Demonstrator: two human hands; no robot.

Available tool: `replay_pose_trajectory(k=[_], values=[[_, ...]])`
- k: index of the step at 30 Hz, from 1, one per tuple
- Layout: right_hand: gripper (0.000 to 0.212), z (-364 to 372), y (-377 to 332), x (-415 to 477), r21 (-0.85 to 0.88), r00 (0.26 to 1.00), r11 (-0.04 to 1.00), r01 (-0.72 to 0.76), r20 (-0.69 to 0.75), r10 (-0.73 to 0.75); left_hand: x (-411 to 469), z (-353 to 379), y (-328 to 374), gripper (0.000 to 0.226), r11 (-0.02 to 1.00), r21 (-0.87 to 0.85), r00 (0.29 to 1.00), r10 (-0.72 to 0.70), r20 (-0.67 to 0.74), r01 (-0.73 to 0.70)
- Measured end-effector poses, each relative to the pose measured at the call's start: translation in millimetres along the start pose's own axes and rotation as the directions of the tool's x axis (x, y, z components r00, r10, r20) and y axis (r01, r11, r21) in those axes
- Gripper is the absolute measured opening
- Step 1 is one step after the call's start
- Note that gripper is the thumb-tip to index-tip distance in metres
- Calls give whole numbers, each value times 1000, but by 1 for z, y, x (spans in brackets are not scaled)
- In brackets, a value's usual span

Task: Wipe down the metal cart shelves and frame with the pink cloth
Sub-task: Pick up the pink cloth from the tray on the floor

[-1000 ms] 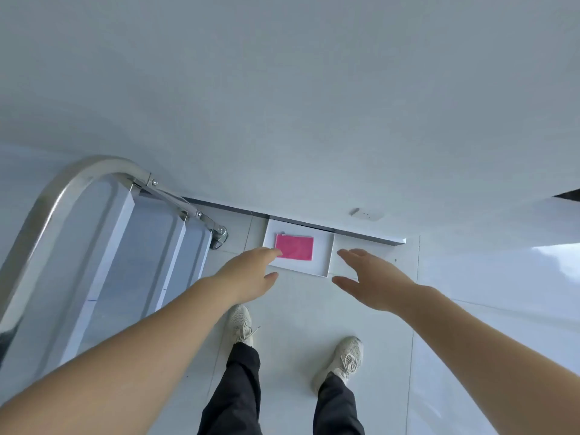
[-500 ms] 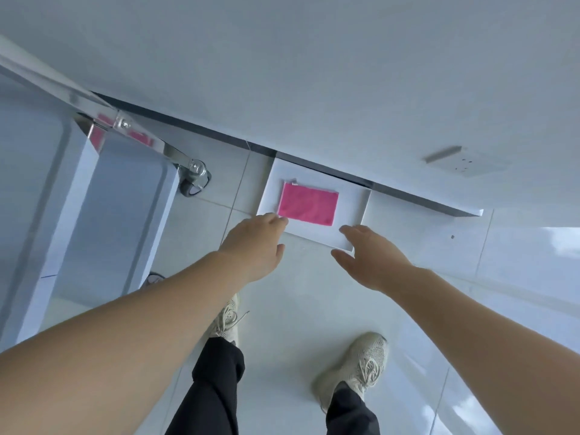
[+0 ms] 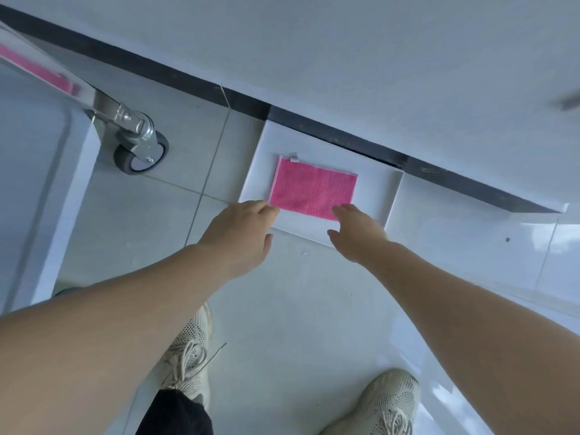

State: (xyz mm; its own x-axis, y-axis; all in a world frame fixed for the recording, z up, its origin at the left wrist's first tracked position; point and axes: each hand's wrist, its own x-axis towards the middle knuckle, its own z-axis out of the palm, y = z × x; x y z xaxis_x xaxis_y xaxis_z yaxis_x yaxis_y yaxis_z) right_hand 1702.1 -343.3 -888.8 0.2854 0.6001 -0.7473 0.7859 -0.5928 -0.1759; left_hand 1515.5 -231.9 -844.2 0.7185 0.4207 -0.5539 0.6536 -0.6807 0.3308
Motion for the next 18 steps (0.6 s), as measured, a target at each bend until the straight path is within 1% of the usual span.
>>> replay_pose_trajectory(k=[3, 6, 8, 10, 12, 15, 18], values=[[54, 23, 3, 33, -25, 999, 1000, -15, -51, 14, 10, 15, -12, 47, 1000, -29, 1000, -4, -6, 4], [63, 39, 6, 50, -108, 993, 994, -26, -117, 13, 13, 22, -22, 47, 998, -55, 1000, -10, -22, 9], [58, 43, 7, 55, -208, 984, 978, -18, -177, -20, 14, 24, -27, 46, 998, -57, 1000, -14, -22, 13], [47, 42, 8, 57, -307, 971, 952, -13, -232, -61, 16, 24, -31, 45, 999, -53, 1000, -16, -23, 14], [36, 41, 9, 56, -343, 964, 939, -7, -251, -84, 17, 22, -32, 42, 999, -43, 999, -19, -33, 18], [28, 39, 11, 53, -296, 958, 955, 23, -267, -106, 18, 17, -28, 39, 999, -45, 999, -25, -34, 23], [14, 24, 4, 43, -151, 943, 987, 50, -319, -97, 16, 9, -20, 39, 998, -68, 998, -17, -52, 14]])
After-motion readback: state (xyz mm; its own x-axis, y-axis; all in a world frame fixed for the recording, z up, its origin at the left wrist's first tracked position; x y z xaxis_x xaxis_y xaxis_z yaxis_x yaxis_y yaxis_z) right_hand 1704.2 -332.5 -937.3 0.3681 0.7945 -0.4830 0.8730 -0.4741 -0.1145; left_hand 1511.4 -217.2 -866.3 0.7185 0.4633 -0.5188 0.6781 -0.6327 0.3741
